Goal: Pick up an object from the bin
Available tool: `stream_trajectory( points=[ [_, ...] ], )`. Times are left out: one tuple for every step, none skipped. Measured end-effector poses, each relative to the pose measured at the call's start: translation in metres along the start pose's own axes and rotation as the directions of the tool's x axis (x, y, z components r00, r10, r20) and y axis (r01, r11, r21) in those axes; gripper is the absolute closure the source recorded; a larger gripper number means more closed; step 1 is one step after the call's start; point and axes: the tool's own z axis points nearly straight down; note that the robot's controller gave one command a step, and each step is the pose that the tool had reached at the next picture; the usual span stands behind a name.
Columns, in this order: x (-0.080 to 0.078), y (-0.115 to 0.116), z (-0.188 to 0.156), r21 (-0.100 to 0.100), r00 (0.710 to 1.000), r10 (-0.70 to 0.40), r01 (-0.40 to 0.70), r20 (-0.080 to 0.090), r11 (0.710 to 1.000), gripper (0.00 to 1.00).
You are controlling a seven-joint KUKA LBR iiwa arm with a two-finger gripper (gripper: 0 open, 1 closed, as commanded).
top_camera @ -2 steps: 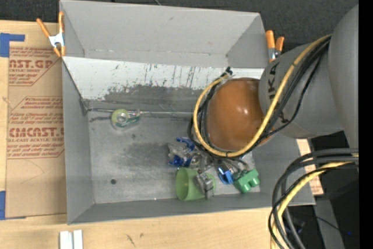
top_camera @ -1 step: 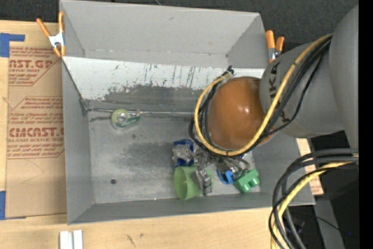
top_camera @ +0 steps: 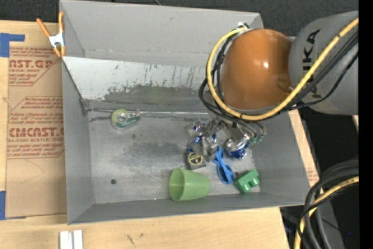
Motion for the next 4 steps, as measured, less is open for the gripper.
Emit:
stream_trajectory(
  points=[
    [0.002,0.001,0.005,-0.005,1.0,0.0,0.0,-0.008,1.0,0.0],
    [0.016,0.019,0.102,-0.001,0.896,-0.445,0.445,-0.005,0.896,0.0],
    [0.019,0.02,0.118,0.016,0.804,-0.594,0.594,-0.001,0.804,0.0],
    [0.019,0.02,0.119,0.017,0.804,-0.594,0.594,0.0,0.804,1.0]
  ],
)
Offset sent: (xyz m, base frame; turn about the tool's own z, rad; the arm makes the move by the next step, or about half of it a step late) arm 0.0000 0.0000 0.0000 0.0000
